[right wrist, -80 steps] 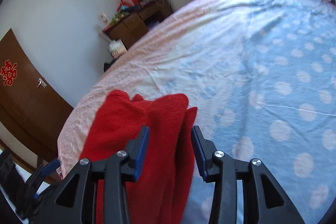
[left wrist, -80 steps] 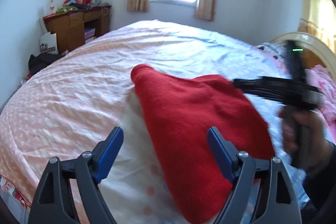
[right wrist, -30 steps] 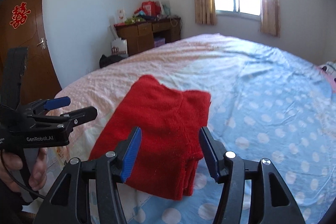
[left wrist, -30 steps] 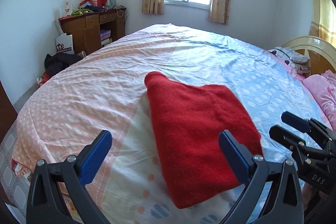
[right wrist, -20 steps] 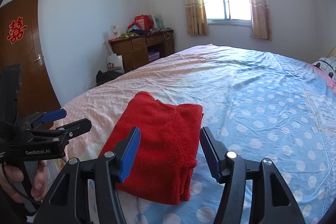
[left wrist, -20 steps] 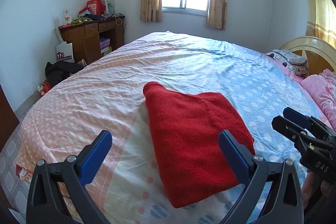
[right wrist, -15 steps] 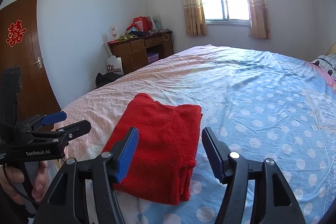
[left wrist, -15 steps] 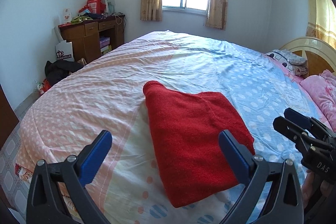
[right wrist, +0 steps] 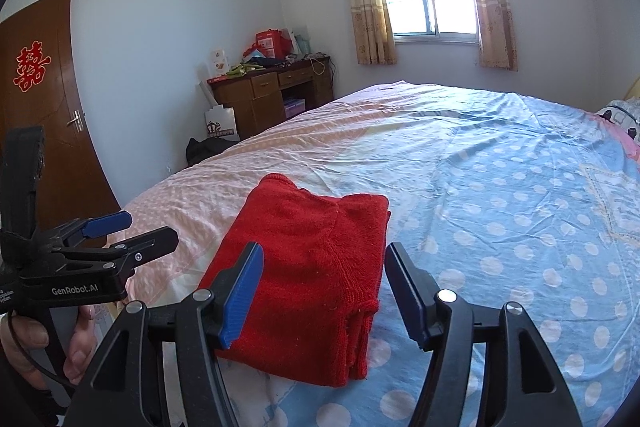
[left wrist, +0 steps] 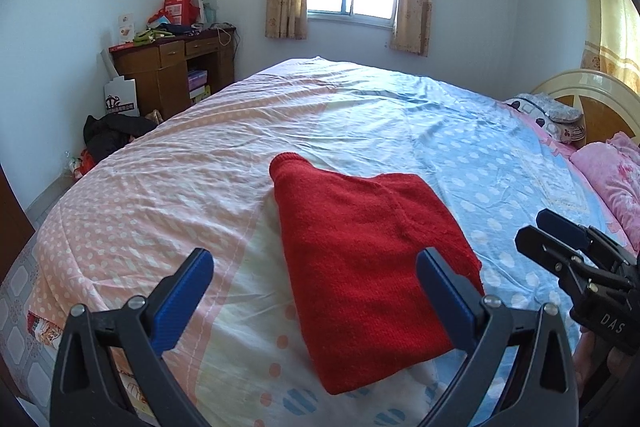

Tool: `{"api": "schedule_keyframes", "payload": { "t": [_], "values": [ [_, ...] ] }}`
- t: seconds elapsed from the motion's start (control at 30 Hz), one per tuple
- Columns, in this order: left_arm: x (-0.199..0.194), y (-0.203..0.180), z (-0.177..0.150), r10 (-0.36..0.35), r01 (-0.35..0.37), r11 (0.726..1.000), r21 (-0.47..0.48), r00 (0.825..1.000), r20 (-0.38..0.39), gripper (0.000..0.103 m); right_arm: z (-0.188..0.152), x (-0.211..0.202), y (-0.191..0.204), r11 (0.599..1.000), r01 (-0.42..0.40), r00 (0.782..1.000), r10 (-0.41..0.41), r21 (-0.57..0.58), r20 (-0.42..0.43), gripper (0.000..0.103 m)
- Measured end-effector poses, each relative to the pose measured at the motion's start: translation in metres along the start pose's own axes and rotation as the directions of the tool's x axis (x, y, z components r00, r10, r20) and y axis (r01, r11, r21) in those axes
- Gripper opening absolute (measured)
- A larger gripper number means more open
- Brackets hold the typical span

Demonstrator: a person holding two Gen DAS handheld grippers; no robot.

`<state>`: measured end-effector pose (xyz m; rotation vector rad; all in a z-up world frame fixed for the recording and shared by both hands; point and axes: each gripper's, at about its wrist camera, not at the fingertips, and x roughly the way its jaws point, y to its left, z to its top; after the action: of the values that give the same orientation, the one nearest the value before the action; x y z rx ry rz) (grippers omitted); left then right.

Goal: Fold small clothes

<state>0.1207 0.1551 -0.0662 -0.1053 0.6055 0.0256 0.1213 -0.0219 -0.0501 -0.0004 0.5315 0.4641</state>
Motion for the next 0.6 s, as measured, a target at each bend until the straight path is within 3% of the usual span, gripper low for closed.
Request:
{"api": "schedule_keyframes", "payload": {
  "t": [0.6],
  "values": [
    [0.0012, -0.0015, -0.0011, -0.001, 0.001, 1.0, 0.004, 1.0, -0.004, 0.103, -0.0016, -0.0003, 0.0033, 1.0, -0.01, 1.0, 0.01, 0.0, -0.004, 0.064]
  ]
}}
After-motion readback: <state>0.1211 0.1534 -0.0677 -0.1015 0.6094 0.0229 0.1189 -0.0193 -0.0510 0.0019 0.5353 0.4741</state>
